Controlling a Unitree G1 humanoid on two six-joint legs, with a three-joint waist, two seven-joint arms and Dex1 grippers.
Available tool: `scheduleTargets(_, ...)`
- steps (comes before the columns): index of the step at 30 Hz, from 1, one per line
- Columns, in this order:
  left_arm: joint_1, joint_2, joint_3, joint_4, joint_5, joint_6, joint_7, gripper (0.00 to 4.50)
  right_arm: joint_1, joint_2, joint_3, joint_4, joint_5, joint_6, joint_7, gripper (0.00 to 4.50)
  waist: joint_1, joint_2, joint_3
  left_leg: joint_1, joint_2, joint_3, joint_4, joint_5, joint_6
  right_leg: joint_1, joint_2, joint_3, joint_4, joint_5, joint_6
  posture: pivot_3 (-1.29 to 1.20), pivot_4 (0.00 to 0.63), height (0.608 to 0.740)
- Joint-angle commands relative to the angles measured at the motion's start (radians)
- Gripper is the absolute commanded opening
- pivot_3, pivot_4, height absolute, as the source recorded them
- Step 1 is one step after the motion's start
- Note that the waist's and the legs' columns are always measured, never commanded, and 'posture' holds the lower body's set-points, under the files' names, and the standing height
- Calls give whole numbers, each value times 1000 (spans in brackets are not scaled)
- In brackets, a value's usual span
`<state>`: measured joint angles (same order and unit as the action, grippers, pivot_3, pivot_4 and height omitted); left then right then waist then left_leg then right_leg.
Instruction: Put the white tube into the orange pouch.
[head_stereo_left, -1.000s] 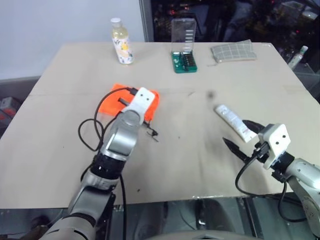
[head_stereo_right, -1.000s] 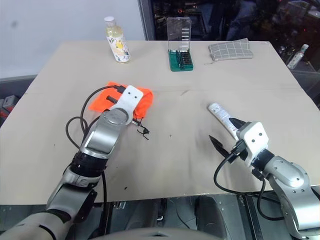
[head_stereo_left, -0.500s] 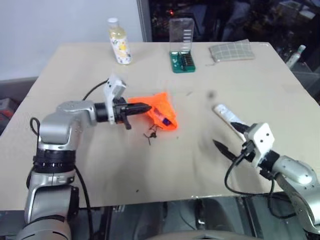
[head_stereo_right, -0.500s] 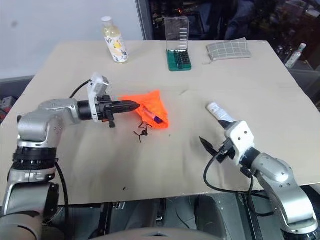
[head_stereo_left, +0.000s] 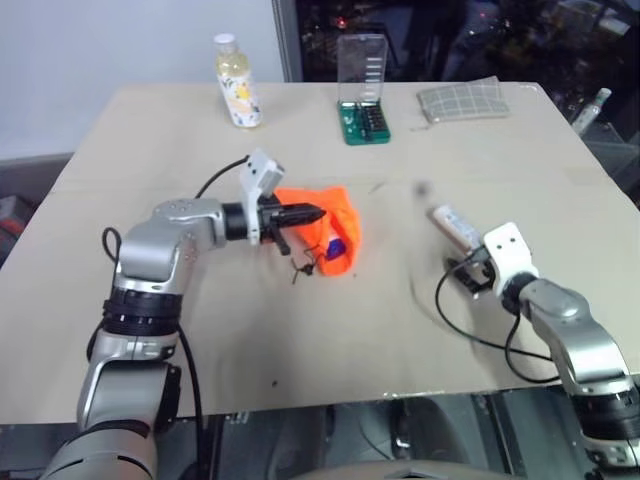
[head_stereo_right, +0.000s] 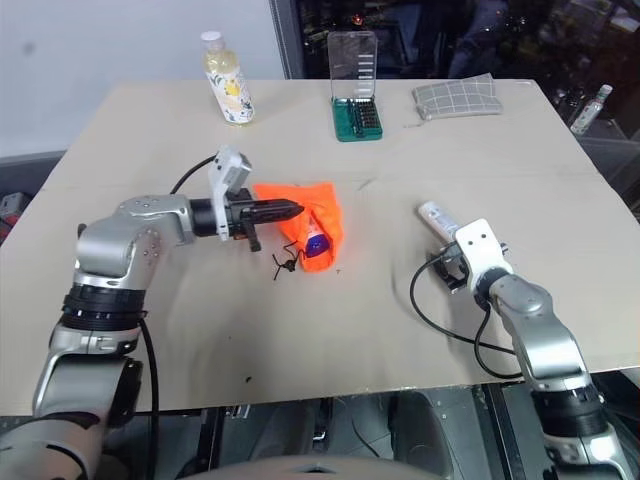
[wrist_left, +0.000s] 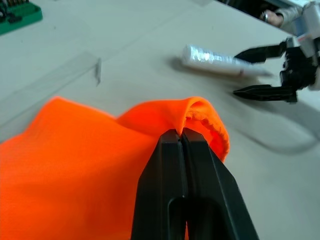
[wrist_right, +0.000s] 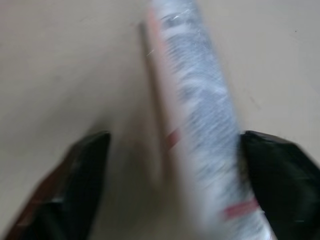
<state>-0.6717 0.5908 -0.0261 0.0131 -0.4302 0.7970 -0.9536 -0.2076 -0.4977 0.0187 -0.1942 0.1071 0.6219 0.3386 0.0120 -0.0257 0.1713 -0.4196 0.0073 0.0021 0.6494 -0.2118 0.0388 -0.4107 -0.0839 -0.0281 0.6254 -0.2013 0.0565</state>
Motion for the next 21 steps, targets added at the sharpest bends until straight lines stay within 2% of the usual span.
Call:
scheduleTargets(1,-27,-35,21,-62,-19,27,69,0,7,-8,-25,12,0,7,15,2111,2,0,0,0,0,0,0,0,0,0,0,0,0,0,0,0,150,740)
scheduleTargets(5,-30,-58,48,-62,-36,70,121,0,27,-36,-44,-60,2,-2,42,367,0,0,0,1,0,0,0,0,0,1,0,0,0,0,0,0,150,740)
scheduleTargets(10,-11,-52,64,-75,-66,96,136,0,92,-60,-64,-358,193,117,178,367,-1,1,1,1,1,-1,-2,0,0,0,1,0,0,0,1,0,150,740)
scheduleTargets(14,46,-34,111,-85,-97,85,129,0,77,-56,21,-545,318,257,219,367,-9,1,1,1,2,0,-2,0,0,0,2,1,0,0,1,0,150,740)
scheduleTargets(17,58,-29,112,-105,-118,112,137,0,2,-14,95,-545,375,322,226,367,-12,1,1,1,3,-1,-1,0,0,0,2,0,0,-2,-1,0,150,740)
scheduleTargets(21,74,-26,95,-138,-128,124,141,0,-95,11,211,-422,338,306,244,367,-6,0,1,1,3,-2,1,0,0,0,1,0,0,-3,0,0,150,740)
